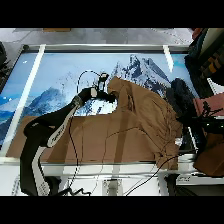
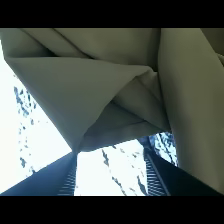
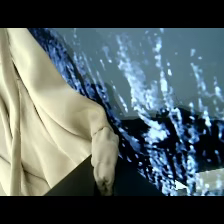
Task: Fold the clothes and pants, and hang the long-sleeved shirts on hangers.
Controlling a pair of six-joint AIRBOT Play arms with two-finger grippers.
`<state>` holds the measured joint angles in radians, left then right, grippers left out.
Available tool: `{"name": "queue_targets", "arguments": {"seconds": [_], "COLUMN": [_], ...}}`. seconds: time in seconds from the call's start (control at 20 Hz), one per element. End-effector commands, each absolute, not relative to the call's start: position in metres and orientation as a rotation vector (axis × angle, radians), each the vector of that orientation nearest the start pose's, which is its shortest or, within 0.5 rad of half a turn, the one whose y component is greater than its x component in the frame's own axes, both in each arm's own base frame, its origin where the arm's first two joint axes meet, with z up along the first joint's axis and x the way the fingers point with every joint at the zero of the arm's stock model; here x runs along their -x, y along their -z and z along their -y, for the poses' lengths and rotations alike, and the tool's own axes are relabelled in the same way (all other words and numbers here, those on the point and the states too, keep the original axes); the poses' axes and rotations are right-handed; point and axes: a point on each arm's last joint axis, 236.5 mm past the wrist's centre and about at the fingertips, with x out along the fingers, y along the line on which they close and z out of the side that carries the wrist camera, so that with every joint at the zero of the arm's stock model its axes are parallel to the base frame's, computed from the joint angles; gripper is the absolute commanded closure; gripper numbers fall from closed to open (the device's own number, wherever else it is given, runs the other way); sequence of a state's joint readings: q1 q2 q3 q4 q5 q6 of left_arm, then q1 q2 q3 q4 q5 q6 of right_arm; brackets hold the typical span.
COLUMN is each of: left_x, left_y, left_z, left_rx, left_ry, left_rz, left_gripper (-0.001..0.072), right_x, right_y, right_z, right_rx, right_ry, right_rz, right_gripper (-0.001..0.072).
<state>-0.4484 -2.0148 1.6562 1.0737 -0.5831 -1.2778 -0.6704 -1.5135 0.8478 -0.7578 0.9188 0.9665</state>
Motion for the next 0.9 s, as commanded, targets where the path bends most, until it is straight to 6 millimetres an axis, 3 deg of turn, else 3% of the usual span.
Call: {"name": "queue_targets", "arguments": {"seconds": [0.0,0.1,0.25,0.35,0.45,0.65,0.85], "left_x": [-0.539,-0.549,-0.558,-0.565,-0.574,-0.585,-0.578], "left_y": [0.098,0.091,0.074,0.043,-0.005,-0.122,-0.219], "left_z": [0.321,0.320,0.311,0.295,0.272,0.232,0.229], "left_rx": [0.098,0.128,0.091,-0.005,-0.154,-0.528,-0.941], "left_ry": [0.552,0.526,0.517,0.511,0.489,0.421,0.410], "left_rz": [-0.919,-0.881,-0.828,-0.775,-0.675,-0.390,-0.063], "left_gripper": [0.0420,0.0692,0.0694,0.0694,0.0695,0.0693,0.0693], "right_x": [-0.358,-0.357,-0.355,-0.354,-0.354,-0.355,-0.357], "right_y": [0.113,0.113,0.112,0.111,0.111,0.112,0.110], "right_z": [0.109,0.107,0.103,0.101,0.100,0.102,0.102], "right_rx": [-0.810,-0.813,-0.821,-0.825,-0.828,-0.838,-0.850], "right_ry": [0.023,0.018,0.000,-0.009,-0.013,0.006,0.011], "right_rz": [-1.118,-1.122,-1.134,-1.139,-1.141,-1.136,-1.125], "right_gripper": [0.0674,0.0674,0.0675,0.0675,0.0675,0.0675,0.0675]}}
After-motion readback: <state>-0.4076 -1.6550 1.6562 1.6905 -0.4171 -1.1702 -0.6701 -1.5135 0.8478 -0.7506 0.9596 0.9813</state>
